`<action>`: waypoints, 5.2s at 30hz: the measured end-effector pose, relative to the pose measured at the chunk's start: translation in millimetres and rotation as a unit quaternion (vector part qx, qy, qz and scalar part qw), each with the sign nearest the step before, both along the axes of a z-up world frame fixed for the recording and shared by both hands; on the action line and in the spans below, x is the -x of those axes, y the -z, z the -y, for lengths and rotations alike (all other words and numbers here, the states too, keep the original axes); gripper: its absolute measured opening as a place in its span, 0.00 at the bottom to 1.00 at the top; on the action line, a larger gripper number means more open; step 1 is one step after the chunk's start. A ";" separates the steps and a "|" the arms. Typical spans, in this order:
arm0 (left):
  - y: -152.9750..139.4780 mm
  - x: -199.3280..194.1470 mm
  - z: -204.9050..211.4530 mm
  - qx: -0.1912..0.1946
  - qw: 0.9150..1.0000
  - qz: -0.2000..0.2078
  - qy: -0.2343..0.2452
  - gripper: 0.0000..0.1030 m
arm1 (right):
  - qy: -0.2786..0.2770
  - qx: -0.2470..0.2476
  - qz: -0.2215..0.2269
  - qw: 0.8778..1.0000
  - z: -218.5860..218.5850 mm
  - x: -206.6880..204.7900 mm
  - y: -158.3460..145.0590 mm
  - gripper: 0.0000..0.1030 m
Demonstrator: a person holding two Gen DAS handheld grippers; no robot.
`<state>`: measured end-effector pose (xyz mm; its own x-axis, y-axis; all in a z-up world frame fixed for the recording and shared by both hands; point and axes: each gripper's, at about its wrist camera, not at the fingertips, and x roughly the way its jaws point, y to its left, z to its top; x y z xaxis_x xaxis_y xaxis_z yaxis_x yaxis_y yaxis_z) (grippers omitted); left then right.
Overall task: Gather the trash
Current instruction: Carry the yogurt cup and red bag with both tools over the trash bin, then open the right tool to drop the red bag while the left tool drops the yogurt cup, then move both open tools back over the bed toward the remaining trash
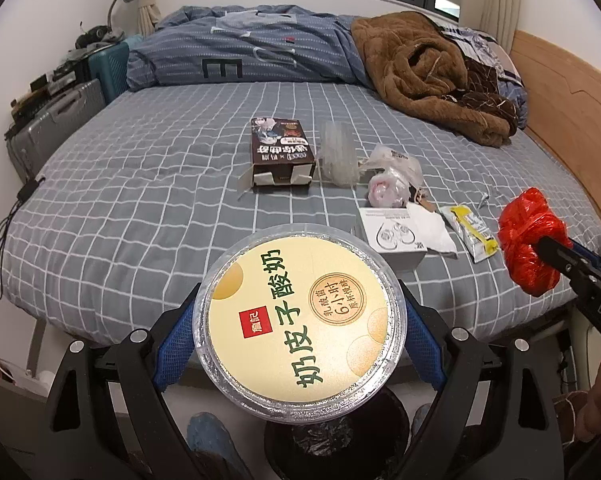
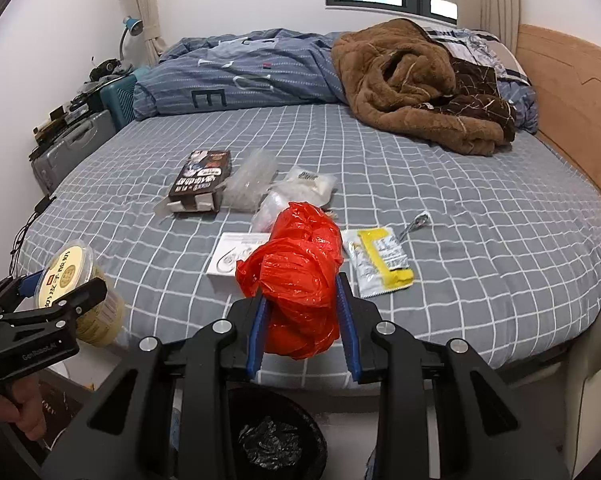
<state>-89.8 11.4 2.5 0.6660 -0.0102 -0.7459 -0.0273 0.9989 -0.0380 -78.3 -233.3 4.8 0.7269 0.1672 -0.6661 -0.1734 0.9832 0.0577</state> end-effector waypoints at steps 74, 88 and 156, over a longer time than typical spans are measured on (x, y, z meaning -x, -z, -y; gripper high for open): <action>207.3 50.1 -19.2 -0.002 0.985 -0.170 -0.039 0.84 | -0.069 0.037 -0.229 0.970 -76.5 59.6 239.5 0.38; 205.3 45.8 4.3 0.005 0.986 -0.168 0.002 0.84 | -0.010 0.039 -0.189 0.981 -21.9 58.2 216.8 0.92; 133.6 55.2 49.7 -0.010 0.995 -0.095 0.035 0.94 | 0.055 0.041 -0.087 0.994 37.0 51.9 129.1 0.93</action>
